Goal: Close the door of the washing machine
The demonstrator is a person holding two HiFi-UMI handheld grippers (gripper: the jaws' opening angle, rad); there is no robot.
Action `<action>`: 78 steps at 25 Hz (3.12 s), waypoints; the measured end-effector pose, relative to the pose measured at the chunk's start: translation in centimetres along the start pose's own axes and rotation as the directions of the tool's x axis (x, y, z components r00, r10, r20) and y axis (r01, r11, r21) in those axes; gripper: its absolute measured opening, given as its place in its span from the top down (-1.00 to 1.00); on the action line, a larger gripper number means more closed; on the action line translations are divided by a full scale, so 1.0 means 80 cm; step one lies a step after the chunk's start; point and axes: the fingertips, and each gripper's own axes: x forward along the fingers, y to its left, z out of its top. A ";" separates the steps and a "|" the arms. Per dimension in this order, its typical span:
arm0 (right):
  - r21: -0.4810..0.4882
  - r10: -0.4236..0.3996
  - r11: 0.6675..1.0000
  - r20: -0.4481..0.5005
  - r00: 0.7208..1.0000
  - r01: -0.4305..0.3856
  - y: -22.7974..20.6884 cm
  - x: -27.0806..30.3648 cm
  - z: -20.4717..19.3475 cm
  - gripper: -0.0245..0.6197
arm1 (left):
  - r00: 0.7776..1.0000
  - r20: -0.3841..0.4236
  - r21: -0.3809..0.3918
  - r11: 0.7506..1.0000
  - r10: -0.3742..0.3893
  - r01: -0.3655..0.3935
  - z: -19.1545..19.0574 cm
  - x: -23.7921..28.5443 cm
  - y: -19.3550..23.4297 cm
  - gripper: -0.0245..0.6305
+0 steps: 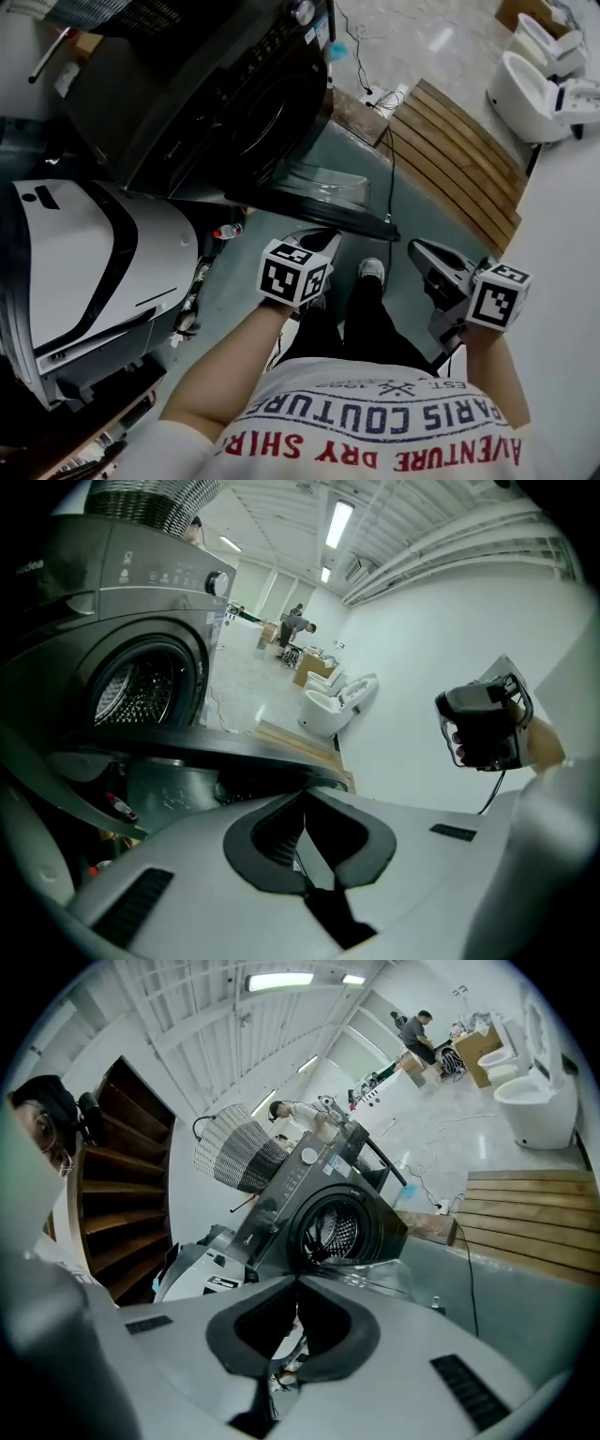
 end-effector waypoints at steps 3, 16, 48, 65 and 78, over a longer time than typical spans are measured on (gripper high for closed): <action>-0.024 0.014 1.000 -0.037 0.999 -0.015 -0.015 0.003 0.028 0.86 | 0.999 0.021 -0.036 0.999 0.035 -0.035 0.022 0.015 0.006 0.84; -0.089 0.042 0.994 -0.150 0.988 -0.056 -0.065 0.019 0.082 0.86 | 0.978 0.130 -0.123 0.982 0.162 -0.146 0.100 0.068 0.048 0.84; -0.046 0.007 0.999 -0.168 0.986 -0.015 -0.084 0.160 0.153 0.86 | 0.918 0.252 -0.195 0.945 0.306 -0.261 0.222 0.066 0.181 0.85; -0.078 -0.031 0.997 -0.230 0.973 0.014 -0.079 0.225 0.191 0.86 | 0.852 0.318 -0.333 0.891 0.415 -0.310 0.261 0.031 0.260 0.85; -0.381 -0.028 0.921 -0.280 0.959 -0.085 -0.085 0.351 0.228 0.86 | 0.877 0.293 -0.397 0.883 0.380 -0.250 0.248 0.024 0.258 0.85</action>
